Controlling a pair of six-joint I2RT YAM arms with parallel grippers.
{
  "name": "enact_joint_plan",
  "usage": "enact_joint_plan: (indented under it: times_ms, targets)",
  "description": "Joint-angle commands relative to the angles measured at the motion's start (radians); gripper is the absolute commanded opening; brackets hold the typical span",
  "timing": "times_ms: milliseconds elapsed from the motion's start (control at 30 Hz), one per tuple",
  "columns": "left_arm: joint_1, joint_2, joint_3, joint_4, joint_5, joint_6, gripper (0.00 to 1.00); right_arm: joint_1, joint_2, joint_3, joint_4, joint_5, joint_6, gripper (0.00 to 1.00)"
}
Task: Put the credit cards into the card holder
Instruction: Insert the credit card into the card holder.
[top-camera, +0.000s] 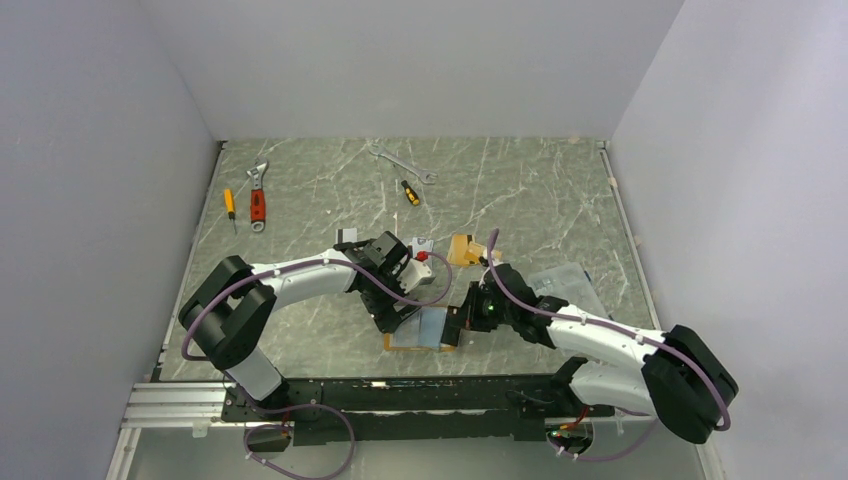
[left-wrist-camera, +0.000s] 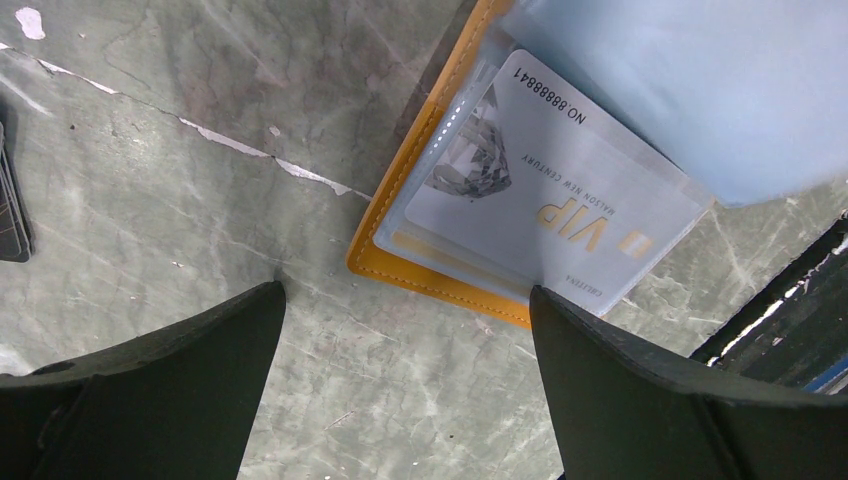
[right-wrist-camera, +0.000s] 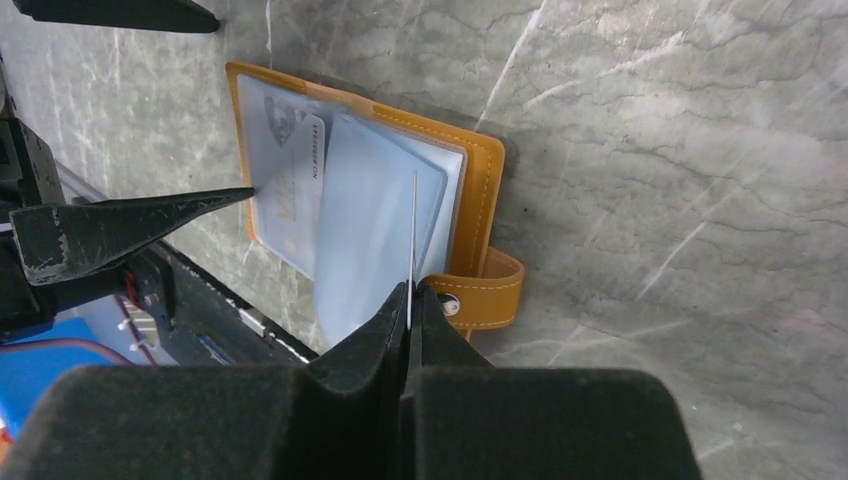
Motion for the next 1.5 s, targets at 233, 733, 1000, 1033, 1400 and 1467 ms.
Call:
enact_joint_plan:
  times_ms: [233, 733, 1000, 1033, 1400, 1467]
  targets:
    - [-0.004, -0.035, 0.017, -0.013, -0.017, 0.019, 0.99, 0.003, 0.0, -0.043, 0.155, -0.038, 0.088, 0.0]
    - [-0.004, -0.049, 0.019, -0.016, -0.013, 0.021, 0.99, 0.001, 0.157, 0.258, -0.179, -0.091, -0.15, 0.0]
    - [-0.003, -0.065, 0.006, -0.011, -0.017, 0.026, 0.99, 0.008, 0.278, 0.343, -0.162, -0.21, -0.176, 0.0]
    - [-0.003, -0.067, 0.005, -0.01, -0.017, 0.029, 0.99, 0.009, 0.282, 0.345, -0.17, -0.209, -0.179, 0.0]
    - [0.082, -0.158, 0.027, -0.092, 0.068, 0.101, 0.99, 0.009, 0.262, 0.397, -0.303, -0.136, -0.224, 0.0]
    - [0.108, -0.198, 0.035, -0.131, 0.101, 0.14, 0.99, 0.01, 0.264, 0.418, -0.321, -0.131, -0.233, 0.0]
